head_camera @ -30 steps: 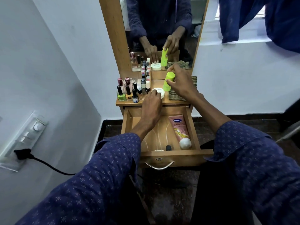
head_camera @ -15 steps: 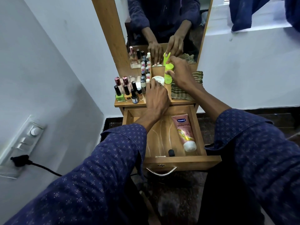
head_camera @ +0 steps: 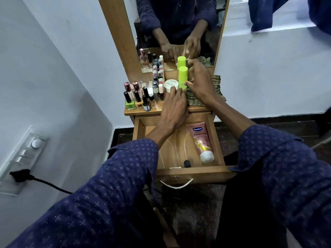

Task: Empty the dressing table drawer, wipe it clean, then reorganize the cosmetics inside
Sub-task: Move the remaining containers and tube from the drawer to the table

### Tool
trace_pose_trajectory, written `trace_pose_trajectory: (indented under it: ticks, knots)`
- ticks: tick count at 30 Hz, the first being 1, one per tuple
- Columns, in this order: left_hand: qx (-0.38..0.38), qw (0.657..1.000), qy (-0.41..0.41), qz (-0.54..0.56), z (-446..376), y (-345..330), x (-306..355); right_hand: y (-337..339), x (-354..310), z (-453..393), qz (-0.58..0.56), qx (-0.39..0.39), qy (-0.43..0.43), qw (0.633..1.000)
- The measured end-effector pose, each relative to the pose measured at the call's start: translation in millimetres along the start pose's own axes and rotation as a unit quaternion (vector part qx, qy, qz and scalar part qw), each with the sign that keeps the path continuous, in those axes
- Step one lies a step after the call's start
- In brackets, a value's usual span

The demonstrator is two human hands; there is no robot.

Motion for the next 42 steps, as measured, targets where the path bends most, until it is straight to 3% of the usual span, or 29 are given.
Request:
trace_pose_trajectory:
  ticks: [5,9,11,14,18,20,23,30,38,42]
  knots:
    - [0.009,0.993,-0.031,0.11,40.3,7.7,10.6,6.7,-10.9,61.5,-0.01,0.01,-0.014,1.0]
    - [0.041,0.979,-0.077,0.184,82.7,10.7,9.5,-10.4,-6.8,132.2,-0.018,-0.084,-0.064,0.994]
    - [0.043,0.971,-0.055,0.229,100.1,8.9,0.8,-22.8,-3.1,163.0,-0.006,-0.134,-0.086,0.987]
    - [-0.049,0.949,-0.021,0.312,116.7,-10.5,-4.5,-37.4,1.3,187.5,0.01,-0.214,-0.106,0.971]
    - [-0.246,0.866,0.027,0.434,134.1,-50.4,-1.9,-57.4,7.7,205.9,0.051,-0.32,-0.121,0.938]
    - [-0.304,0.849,0.019,0.433,141.8,-62.9,0.9,-67.2,8.9,214.6,0.055,-0.368,-0.126,0.92]
    - [-0.34,0.827,0.019,0.447,151.3,-69.1,3.5,-72.1,5.9,220.7,0.052,-0.402,-0.123,0.906]
    - [-0.335,0.806,0.016,0.487,155.4,-67.1,2.1,-84.3,0.3,227.5,0.12,-0.511,-0.117,0.843]
    - [-0.311,0.825,0.023,0.471,154.2,-65.2,-0.4,-81.0,2.9,229.4,0.095,-0.52,-0.13,0.839]
    - [-0.297,0.839,0.033,0.455,151.9,-63.8,-1.5,-65.3,1.6,219.3,0.012,-0.425,-0.136,0.895]
Point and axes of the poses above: each hand's wrist, its own z-axis away from the middle knuckle, its own y-axis out of the back of the hand, x = y × z, the point moved 8 cm from there along -z, towards the middle knuckle, and after that the axes turned 8 degrees about -x, right-handed, at the moved point
